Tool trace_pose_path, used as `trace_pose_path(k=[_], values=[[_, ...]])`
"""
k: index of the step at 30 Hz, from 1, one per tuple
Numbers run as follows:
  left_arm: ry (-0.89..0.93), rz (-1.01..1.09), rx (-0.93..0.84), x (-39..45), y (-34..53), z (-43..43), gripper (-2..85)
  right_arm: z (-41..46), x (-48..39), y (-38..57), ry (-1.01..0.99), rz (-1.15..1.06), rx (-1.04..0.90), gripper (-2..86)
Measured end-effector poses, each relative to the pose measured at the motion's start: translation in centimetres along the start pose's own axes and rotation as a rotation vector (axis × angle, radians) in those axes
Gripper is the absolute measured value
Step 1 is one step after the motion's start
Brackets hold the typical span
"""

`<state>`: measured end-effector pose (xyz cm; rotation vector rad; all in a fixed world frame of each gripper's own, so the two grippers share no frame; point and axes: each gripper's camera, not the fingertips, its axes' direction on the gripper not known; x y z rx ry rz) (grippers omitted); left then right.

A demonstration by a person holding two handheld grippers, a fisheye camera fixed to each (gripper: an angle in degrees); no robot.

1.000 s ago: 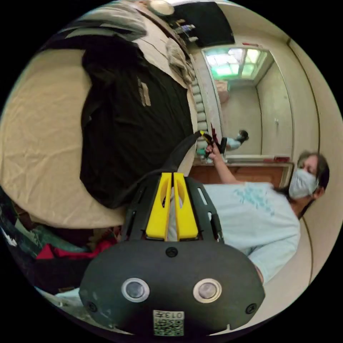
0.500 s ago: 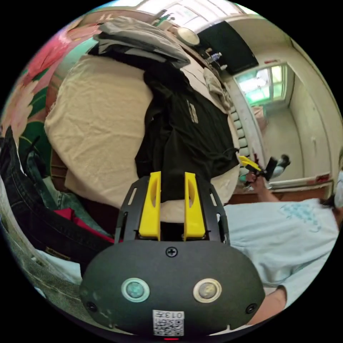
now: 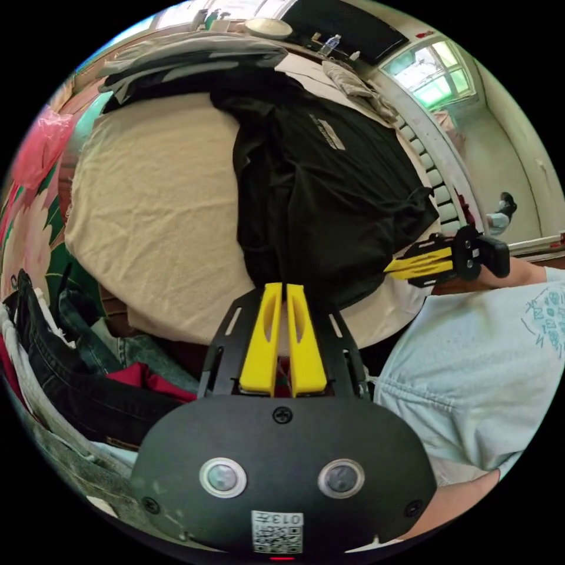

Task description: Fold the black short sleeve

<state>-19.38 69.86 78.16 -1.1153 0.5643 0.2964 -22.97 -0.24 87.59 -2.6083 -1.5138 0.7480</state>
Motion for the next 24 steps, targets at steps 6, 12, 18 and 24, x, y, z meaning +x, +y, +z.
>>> trace_pose_path(k=[6, 12, 18, 24], values=[[0.052, -0.022, 0.075, -0.9, 1.5, -1.1, 0.4, -3.1, 7.2, -0.2, -0.144, 0.205, 0.08, 0.7], [0.084, -0.069, 0.115, -1.8, 2.8, -0.6, 0.2, -5.3, 22.4, 2.6, -0.351, 0.656, 0.301, 0.9], [0.078, -0.094, 0.105, -1.6, 2.9, 0.8, 0.1, -1.5, 32.5, 10.8, -0.496, 1.207, 0.423, 5.1], [0.079, -0.11, 0.082, -1.6, 3.5, 1.8, 0.1, -4.8, 31.9, 17.2, -0.486, 1.183, 0.546, 8.0]])
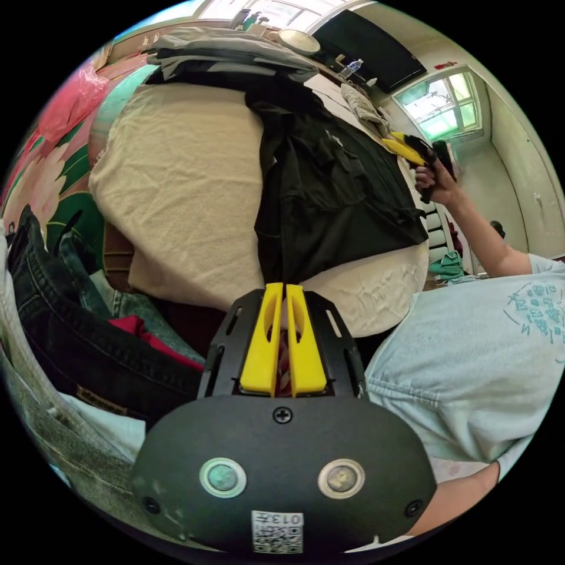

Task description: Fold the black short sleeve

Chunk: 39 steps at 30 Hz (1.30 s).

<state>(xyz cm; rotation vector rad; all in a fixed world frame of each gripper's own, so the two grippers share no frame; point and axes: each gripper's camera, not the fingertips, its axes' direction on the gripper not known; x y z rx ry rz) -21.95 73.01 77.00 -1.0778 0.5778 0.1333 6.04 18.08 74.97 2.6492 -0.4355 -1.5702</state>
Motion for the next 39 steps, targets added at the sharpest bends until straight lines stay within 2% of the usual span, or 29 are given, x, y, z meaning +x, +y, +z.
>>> trace_pose_path(k=[3, 5, 7, 11, 13, 16, 18, 21, 26, 31, 39], values=[[0.011, -0.02, 0.004, -0.5, 0.2, 0.0, 0.1, -7.7, 0.3, 3.8, 0.133, -0.055, 0.108, 7.1], [0.017, -0.023, 0.002, -0.5, 0.2, -0.2, 0.2, -12.8, 1.4, 6.9, 0.324, -0.029, 0.177, 7.1], [-0.007, -0.017, 0.004, -0.1, 0.4, -0.7, 0.3, -18.9, 3.1, 11.6, 0.622, 0.054, 0.227, 7.2], [-0.107, -0.066, 0.152, 1.0, 2.4, -4.1, 0.9, -24.5, 5.7, 18.0, 0.835, 0.183, 0.197, 7.3], [-0.173, 0.015, 0.163, 3.5, 1.6, -4.3, 1.5, -24.6, 6.3, 20.9, 0.905, 0.175, 0.115, 7.3], [-0.13, 0.195, 0.134, 9.4, -3.0, -0.9, 3.0, -22.2, 6.0, 22.7, 0.952, 0.071, 0.011, 7.4], [-0.031, 0.354, 0.092, 14.9, -7.9, 4.0, 4.4, -20.8, 5.7, 23.2, 0.979, 0.019, -0.019, 7.6], [0.027, 0.528, 0.021, 22.1, -13.6, 10.2, 5.3, -19.7, 6.0, 23.4, 0.965, -0.01, -0.021, 8.1], [0.009, 0.722, -0.089, 30.6, -18.5, 17.1, 5.7, -19.7, 7.2, 23.1, 0.915, -0.018, -0.044, 7.4], [-0.008, 0.747, -0.155, 33.7, -19.8, 21.0, 5.8, -19.5, 8.1, 23.9, 0.892, -0.036, -0.057, 2.6], [-0.074, 0.654, -0.156, 33.8, -19.9, 22.7, 5.8, -23.2, 7.0, 26.9, 0.84, 0.01, -0.052, 1.8]])
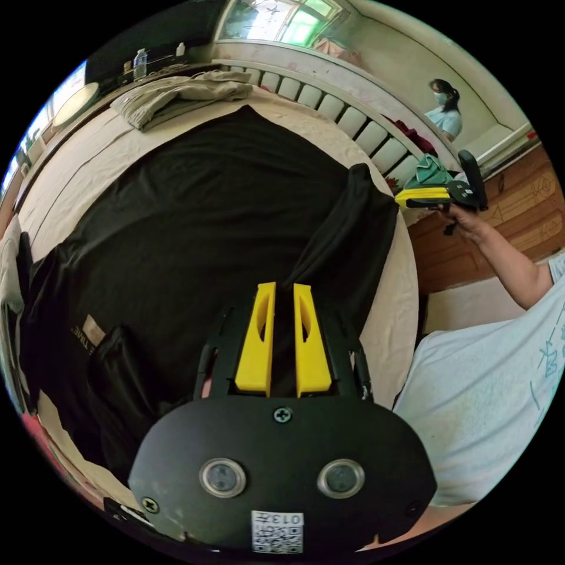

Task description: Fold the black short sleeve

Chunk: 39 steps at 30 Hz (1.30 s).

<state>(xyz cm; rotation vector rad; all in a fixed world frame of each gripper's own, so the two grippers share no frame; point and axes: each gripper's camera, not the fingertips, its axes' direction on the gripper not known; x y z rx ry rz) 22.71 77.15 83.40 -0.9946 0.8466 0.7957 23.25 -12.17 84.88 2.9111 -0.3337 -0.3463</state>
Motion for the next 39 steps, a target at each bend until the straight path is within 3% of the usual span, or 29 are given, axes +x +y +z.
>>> trace_pose_path(k=[2, 6, 11, 15, 17, 19, 24, 27, 31, 34, 39], values=[[-0.017, -0.034, -0.008, -0.2, 0.4, 0.0, 5.6, 0.7, 0.3, 0.8, 0.08, 0.003, -0.067, 2.1], [-0.089, -0.114, 0.061, 0.2, 2.3, -1.7, 4.8, -1.6, 0.4, 1.1, 0.086, 0.0, 0.068, 2.0], [-0.124, -0.114, 0.087, 2.4, 3.8, -2.3, 3.3, 0.0, -4.5, -2.9, 0.064, -0.268, 0.136, 1.6], [-0.156, -0.095, 0.03, 3.8, 4.6, -1.2, 2.8, 3.8, -6.7, -5.3, 0.234, -0.419, 0.087, 0.8], [-0.135, -0.107, -0.01, 3.5, 4.5, -0.2, 2.5, 5.8, -5.9, -6.0, 0.247, -0.409, 0.014, 0.4], [-0.165, -0.133, -0.043, 2.9, 4.4, 0.6, 2.2, 5.6, -3.9, -6.6, 0.245, -0.277, 0.058, 0.1], [-0.16, -0.258, 0.092, 2.3, 5.7, -1.5, 1.9, 2.3, 1.0, -6.0, 0.083, 0.064, 0.124, -0.1], [-0.203, -0.244, 0.091, 3.8, 7.8, -2.5, 1.4, 0.2, -0.5, -4.4, 0.028, 0.014, 0.194, -0.1], [-0.323, -0.294, 0.044, 5.1, 11.3, -3.5, 0.6, 1.9, -4.1, -2.2, 0.01, -0.099, 0.079, -0.1], [-0.374, -0.412, 0.04, 5.0, 15.1, -4.7, 0.1, 4.1, -4.4, -0.3, 0.089, -0.061, -0.008, -0.1], [-0.452, -0.631, 0.003, 3.9, 21.3, -5.7, -0.2, 1.6, -3.7, 0.6, 0.062, -0.028, 0.1, -0.1]])
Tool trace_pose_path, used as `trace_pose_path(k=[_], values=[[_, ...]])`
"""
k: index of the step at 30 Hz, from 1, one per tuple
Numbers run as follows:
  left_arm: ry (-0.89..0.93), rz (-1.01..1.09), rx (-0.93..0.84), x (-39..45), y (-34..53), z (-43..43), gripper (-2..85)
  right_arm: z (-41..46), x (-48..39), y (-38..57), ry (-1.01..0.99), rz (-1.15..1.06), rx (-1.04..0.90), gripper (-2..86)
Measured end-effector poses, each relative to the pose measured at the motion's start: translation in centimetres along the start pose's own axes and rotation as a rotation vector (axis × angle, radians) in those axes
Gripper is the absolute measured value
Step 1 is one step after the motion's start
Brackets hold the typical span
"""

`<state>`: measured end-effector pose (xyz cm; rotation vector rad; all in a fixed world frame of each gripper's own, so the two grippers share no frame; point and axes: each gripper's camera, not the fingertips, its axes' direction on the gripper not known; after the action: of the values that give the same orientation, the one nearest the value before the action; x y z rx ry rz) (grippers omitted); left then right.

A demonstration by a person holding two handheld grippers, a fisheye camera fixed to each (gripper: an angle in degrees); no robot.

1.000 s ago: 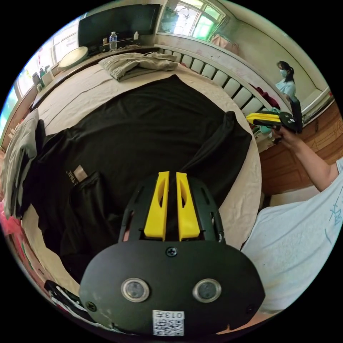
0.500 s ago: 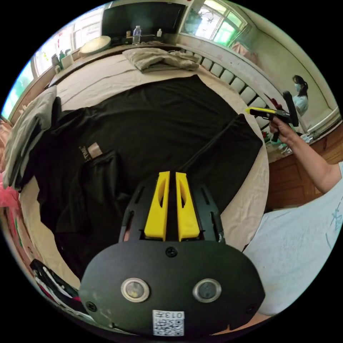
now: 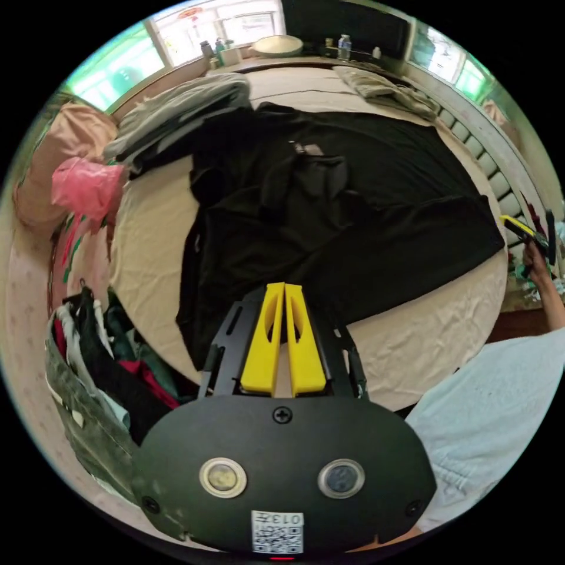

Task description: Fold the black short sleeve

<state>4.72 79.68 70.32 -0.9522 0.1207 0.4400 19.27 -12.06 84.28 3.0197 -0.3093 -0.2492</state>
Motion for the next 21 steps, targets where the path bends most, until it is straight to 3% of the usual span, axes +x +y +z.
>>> trace_pose_path(k=[2, 6, 12, 16, 21], values=[[-0.05, -0.049, 0.01, -1.1, 1.1, -0.5, -0.3, -1.6, -1.1, -0.1, -0.018, -0.033, 0.064, -0.1], [-0.11, -0.083, -0.026, -3.3, 2.7, 0.5, -0.3, -0.3, -5.1, -0.2, -0.049, -0.154, -0.013, -0.1], [-0.017, -0.099, -0.009, -6.6, 4.6, 0.0, -0.2, 1.2, -5.9, -0.9, 0.066, -0.123, -0.134, 0.8], [-0.039, -0.13, 0.116, -8.4, 5.8, -3.8, 0.1, -2.4, -9.5, -4.8, -0.018, -0.198, 0.025, 5.0], [-0.019, 0.073, 0.191, -9.3, 0.9, -5.6, 4.4, -0.7, -21.3, -13.7, -0.225, -0.47, 0.092, 7.7]])
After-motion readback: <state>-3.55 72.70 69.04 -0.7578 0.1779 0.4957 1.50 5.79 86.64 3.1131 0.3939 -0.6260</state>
